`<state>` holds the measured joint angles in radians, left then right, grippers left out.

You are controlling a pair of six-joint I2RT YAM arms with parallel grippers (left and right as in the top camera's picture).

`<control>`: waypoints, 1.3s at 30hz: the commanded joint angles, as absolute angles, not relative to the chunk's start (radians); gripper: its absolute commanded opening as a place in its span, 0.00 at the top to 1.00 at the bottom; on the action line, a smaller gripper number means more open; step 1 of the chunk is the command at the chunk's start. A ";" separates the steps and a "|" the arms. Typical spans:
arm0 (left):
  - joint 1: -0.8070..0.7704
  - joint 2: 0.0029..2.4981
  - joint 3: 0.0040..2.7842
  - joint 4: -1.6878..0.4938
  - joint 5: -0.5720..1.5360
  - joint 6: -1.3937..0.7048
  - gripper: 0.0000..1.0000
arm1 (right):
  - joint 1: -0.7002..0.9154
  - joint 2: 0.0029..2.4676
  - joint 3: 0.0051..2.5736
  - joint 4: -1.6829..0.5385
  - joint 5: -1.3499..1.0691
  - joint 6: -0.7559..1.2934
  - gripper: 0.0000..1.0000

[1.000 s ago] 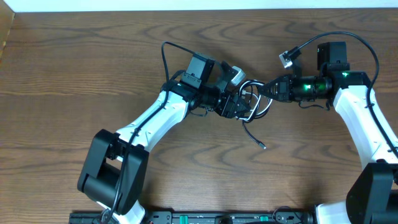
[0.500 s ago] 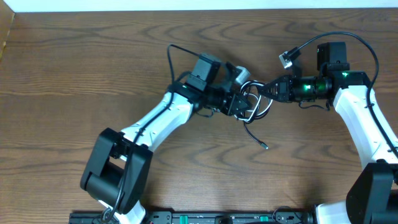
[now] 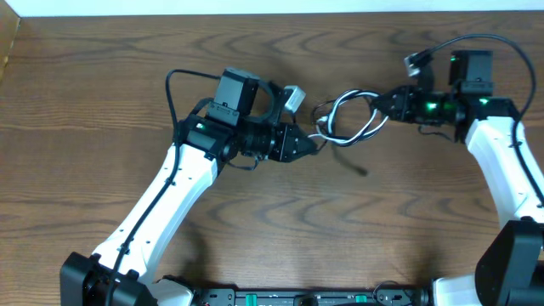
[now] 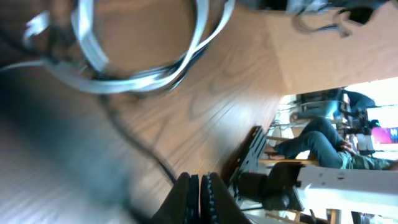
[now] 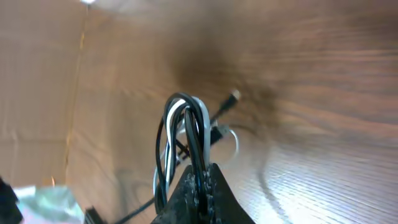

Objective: Untangle cables

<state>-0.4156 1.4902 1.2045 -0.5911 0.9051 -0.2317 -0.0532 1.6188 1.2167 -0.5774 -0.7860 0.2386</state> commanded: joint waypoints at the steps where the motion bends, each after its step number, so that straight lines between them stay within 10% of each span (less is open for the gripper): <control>1: -0.406 1.491 1.210 -0.641 0.833 -0.219 0.93 | -0.104 1.608 1.237 -0.574 -0.796 0.303 0.99; 15: -0.394 1.547 1.193 -0.654 0.637 -0.265 0.92 | -0.144 1.592 1.238 -0.036 -1.454 0.754 0.99; 24: -0.394 1.678 1.193 -0.602 0.638 -0.268 0.44 | -0.106 1.565 1.238 0.417 -1.452 1.137 0.99; 33: -0.394 1.589 1.229 -0.408 0.643 -0.264 0.33 | -0.091 1.565 1.234 0.336 -1.415 1.011 0.99; 39: -0.408 1.498 1.229 -0.380 0.643 -0.264 0.32 | -0.045 1.565 1.234 -0.188 -1.047 0.657 0.99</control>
<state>-0.3962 1.5345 1.2003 -0.3775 0.6479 -0.2661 -0.0734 1.5810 1.2304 -0.0597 -1.2930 0.8799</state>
